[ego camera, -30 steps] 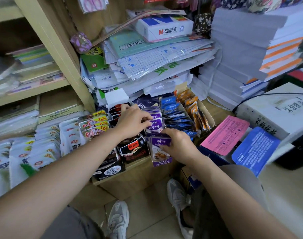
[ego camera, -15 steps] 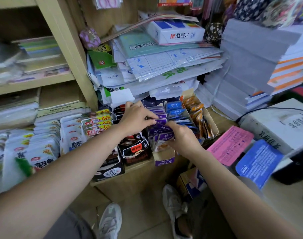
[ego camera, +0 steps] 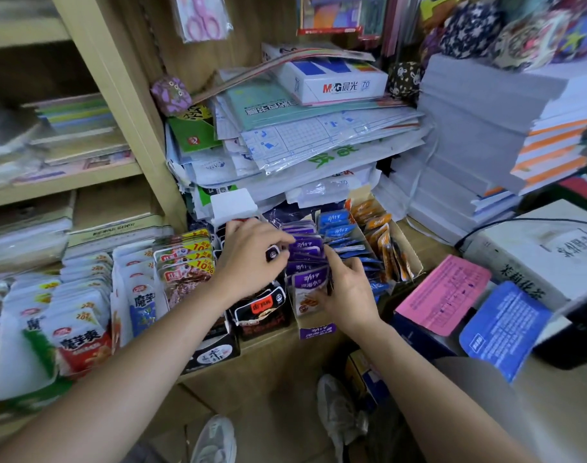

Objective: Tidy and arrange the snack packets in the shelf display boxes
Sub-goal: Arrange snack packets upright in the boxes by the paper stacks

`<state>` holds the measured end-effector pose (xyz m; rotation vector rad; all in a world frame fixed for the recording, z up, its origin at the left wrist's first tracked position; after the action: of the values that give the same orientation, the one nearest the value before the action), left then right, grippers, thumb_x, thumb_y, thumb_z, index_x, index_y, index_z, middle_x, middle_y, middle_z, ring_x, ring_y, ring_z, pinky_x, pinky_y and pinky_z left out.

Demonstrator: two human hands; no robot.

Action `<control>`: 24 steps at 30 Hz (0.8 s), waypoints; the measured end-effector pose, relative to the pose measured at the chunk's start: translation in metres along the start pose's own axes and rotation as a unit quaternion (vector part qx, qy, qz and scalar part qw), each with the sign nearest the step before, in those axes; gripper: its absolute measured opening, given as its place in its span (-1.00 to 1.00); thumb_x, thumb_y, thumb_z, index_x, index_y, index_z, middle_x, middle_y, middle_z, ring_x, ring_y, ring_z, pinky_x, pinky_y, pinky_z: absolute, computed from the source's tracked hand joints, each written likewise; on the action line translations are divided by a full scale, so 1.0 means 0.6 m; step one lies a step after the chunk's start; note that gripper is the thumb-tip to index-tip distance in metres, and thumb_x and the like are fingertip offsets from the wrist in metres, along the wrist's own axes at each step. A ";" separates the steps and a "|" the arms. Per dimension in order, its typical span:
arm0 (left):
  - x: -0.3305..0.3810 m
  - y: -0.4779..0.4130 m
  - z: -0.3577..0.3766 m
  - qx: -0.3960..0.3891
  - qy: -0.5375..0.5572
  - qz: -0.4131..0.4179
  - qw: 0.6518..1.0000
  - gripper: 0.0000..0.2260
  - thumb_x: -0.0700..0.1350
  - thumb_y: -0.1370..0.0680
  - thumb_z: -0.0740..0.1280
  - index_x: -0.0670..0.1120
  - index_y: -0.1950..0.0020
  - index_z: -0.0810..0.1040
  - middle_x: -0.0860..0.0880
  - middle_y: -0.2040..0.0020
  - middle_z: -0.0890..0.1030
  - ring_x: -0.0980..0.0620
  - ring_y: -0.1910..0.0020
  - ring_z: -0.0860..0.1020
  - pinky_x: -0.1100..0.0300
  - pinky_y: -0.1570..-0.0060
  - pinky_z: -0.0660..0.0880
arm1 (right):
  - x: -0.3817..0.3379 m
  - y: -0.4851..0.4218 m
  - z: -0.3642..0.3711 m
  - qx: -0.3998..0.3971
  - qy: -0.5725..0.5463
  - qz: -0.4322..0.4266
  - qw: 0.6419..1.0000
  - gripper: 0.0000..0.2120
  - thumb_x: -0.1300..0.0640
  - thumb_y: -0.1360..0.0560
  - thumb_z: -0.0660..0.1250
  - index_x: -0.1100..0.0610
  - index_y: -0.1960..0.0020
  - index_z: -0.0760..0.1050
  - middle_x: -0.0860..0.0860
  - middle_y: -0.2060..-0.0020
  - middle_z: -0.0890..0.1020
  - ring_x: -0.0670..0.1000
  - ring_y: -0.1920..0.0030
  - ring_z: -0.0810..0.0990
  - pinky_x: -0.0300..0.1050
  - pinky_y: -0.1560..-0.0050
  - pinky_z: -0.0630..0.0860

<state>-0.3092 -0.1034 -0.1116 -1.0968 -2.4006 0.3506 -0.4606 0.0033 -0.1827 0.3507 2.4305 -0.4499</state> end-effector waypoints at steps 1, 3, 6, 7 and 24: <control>0.007 0.016 0.002 -0.003 -0.015 0.016 1.000 -0.78 0.13 -0.54 0.41 0.18 -0.17 0.66 0.21 -0.07 0.65 0.12 -0.12 0.49 0.07 -0.13 0.20 | 0.000 0.002 0.006 -0.012 0.005 -0.002 1.000 -0.17 0.09 -0.45 0.49 -0.06 -0.58 0.10 -0.02 -0.16 0.54 0.03 -0.20 0.34 -0.01 -0.17 0.40; 0.015 0.043 0.016 -0.024 -0.061 0.032 0.997 -0.66 0.25 -0.50 0.39 0.18 -0.22 0.65 0.21 -0.11 0.65 0.10 -0.15 0.47 0.04 -0.17 0.20 | -0.002 0.004 0.014 -0.041 0.028 -0.013 0.999 -0.09 0.06 -0.48 0.46 -0.04 -0.63 -0.04 -0.05 -0.24 0.46 0.07 -0.26 0.27 0.05 -0.20 0.30; 0.009 0.057 0.028 -0.021 -0.083 -0.006 0.996 -0.63 0.26 -0.46 0.45 0.18 -0.22 0.66 0.19 -0.07 0.68 0.08 -0.15 0.50 0.00 -0.17 0.21 | -0.004 0.004 0.013 -0.045 0.046 -0.026 0.998 -0.11 0.01 -0.53 0.42 -0.10 -0.64 -0.11 -0.05 -0.48 0.33 0.12 -0.36 0.21 0.18 -0.30 0.29; 0.006 0.057 0.028 -0.010 -0.076 -0.020 0.997 -0.66 0.23 -0.45 0.48 0.18 -0.18 0.68 0.19 -0.02 0.69 0.08 -0.13 0.51 0.00 -0.15 0.21 | -0.002 0.004 0.011 -0.039 0.042 -0.026 0.998 -0.12 0.01 -0.54 0.41 -0.10 -0.64 -0.10 -0.04 -0.49 0.31 0.10 -0.37 0.21 0.16 -0.31 0.29; 0.020 0.050 0.060 -0.050 -0.123 0.039 0.990 -0.41 0.20 -0.60 0.29 0.11 -0.60 0.25 0.11 -0.56 0.34 0.01 -0.52 0.27 -0.01 -0.44 0.20 | 0.010 -0.004 0.005 -0.038 0.042 -0.004 0.998 -0.05 -0.01 -0.52 0.43 -0.16 -0.63 -0.19 -0.12 -0.45 0.37 0.06 -0.35 0.25 0.10 -0.29 0.23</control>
<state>-0.3155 -0.0761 -0.1510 -1.2605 -2.6197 0.4173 -0.4641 0.0004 -0.1881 0.3345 2.5244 -0.3512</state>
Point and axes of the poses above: each hand's wrist, its own y-axis away from the middle knuckle, its own z-axis out of the palm, x = y × z, the point moved 5 cm from there along -y, towards the middle knuckle
